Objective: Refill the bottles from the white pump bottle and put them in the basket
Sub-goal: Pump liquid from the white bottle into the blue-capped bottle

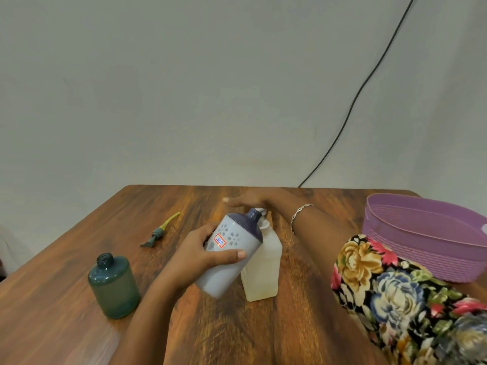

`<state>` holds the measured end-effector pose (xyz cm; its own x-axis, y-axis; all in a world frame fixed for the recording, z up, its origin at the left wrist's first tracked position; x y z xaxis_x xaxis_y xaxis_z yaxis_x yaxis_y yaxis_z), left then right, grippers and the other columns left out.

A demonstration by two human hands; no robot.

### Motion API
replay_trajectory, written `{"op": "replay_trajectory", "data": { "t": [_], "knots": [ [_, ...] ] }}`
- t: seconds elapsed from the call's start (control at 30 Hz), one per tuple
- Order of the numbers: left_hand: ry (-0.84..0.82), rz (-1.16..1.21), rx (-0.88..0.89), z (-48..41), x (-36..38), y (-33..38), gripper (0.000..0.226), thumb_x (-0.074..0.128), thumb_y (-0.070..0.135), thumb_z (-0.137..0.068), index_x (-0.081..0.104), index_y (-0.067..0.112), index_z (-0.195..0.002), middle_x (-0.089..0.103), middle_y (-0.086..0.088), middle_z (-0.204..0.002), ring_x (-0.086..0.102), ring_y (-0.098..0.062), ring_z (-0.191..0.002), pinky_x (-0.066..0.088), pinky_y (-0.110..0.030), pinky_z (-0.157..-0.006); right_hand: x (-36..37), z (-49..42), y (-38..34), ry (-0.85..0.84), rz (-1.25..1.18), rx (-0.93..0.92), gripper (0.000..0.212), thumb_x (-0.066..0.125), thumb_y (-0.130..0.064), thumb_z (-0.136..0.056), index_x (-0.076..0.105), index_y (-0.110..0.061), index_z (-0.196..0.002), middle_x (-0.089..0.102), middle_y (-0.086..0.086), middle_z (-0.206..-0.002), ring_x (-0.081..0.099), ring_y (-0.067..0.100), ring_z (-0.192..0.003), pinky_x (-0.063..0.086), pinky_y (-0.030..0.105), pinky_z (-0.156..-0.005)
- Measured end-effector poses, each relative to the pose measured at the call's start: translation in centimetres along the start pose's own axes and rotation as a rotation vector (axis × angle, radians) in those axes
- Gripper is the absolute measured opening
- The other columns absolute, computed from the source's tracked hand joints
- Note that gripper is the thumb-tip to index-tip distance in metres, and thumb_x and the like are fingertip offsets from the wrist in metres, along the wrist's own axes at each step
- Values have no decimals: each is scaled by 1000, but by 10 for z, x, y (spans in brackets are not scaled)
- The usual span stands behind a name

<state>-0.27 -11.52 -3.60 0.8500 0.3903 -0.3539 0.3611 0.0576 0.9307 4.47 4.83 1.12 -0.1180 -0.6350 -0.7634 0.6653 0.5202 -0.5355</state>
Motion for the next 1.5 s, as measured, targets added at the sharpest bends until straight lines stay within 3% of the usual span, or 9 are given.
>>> {"op": "replay_trajectory", "data": {
  "t": [0.1, 0.43, 0.77, 0.83, 0.93, 1.13, 1.2, 1.33, 1.5],
  "knots": [
    [6, -15, 19, -1, -1, 6, 74, 72, 59, -43, 61, 21, -105, 69, -2, -95, 68, -17, -83, 57, -37, -75, -5, 8, -3, -38, -71, 22, 70, 33, -60, -93, 38, -9, -140, 44, 12, -141, 44, 33, -126, 43, 36, -71],
    [-5, -14, 19, 3, -3, -2, 76, 72, 59, -41, 61, 19, -105, 69, -2, -92, 67, -15, -79, 56, -31, -69, 4, -1, 0, 108, 166, -26, 62, 41, -53, -94, 47, -6, -135, 45, 14, -141, 45, 29, -126, 36, 35, -98],
    [24, 2, 16, -1, -4, 0, 73, 73, 58, -42, 61, 23, -105, 69, -1, -94, 67, -15, -82, 55, -25, -68, -2, 0, -5, 15, -49, -8, 69, 31, -57, -95, 37, -5, -141, 42, 17, -142, 45, 32, -126, 38, 38, -99],
    [27, -2, 17, 0, -3, -2, 74, 74, 57, -42, 61, 21, -105, 69, -2, -94, 67, -16, -81, 54, -26, -67, 0, -3, -5, 38, 24, -7, 57, 33, -50, -98, 48, -4, -128, 52, 19, -130, 54, 30, -112, 44, 37, -89],
    [13, -9, 30, 0, -4, -4, 74, 75, 57, -42, 61, 19, -104, 69, -3, -93, 67, -17, -80, 56, -31, -69, 2, -10, 0, 86, 156, 4, 39, 37, -33, -100, 51, -7, -75, 52, 8, -79, 48, 17, -65, 40, 27, -59],
    [15, -3, 25, -2, -3, -6, 73, 74, 56, -41, 61, 20, -104, 69, -4, -93, 67, -16, -79, 56, -30, -68, 0, -12, -1, 141, 299, 9, 43, 38, -26, -99, 40, -9, -60, 41, 4, -66, 42, 17, -59, 35, 26, -57],
    [18, 12, 32, -1, -3, -3, 73, 75, 55, -41, 62, 19, -104, 69, -4, -93, 68, -17, -79, 56, -30, -68, -4, -5, -5, 121, 233, -31, 45, 36, -33, -101, 43, -8, -64, 45, 6, -74, 48, 21, -73, 40, 31, -66],
    [15, 9, 27, 0, -6, 2, 74, 72, 57, -42, 60, 20, -105, 68, -3, -95, 67, -16, -82, 55, -25, -65, -10, 12, -14, 68, 0, -39, 42, 37, -38, -100, 53, 0, -90, 50, 9, -92, 51, 23, -75, 43, 32, -52],
    [23, 0, 21, 3, -3, -1, 72, 72, 57, -42, 60, 20, -103, 68, -2, -93, 67, -17, -81, 54, -25, -65, 0, -2, -13, 146, 223, -9, 41, 29, -24, -103, 56, 6, -111, 53, 24, -115, 57, 28, -92, 40, 34, -87]
  ]
}}
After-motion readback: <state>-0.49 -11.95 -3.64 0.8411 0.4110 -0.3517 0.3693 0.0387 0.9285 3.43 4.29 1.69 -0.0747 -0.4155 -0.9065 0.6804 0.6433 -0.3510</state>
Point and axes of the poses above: each hand's wrist, its own z-axis away from the middle knuckle, its own x-axis out of the palm, y = z × x, the point moved 3 cm from there along -z, towards the middle knuckle
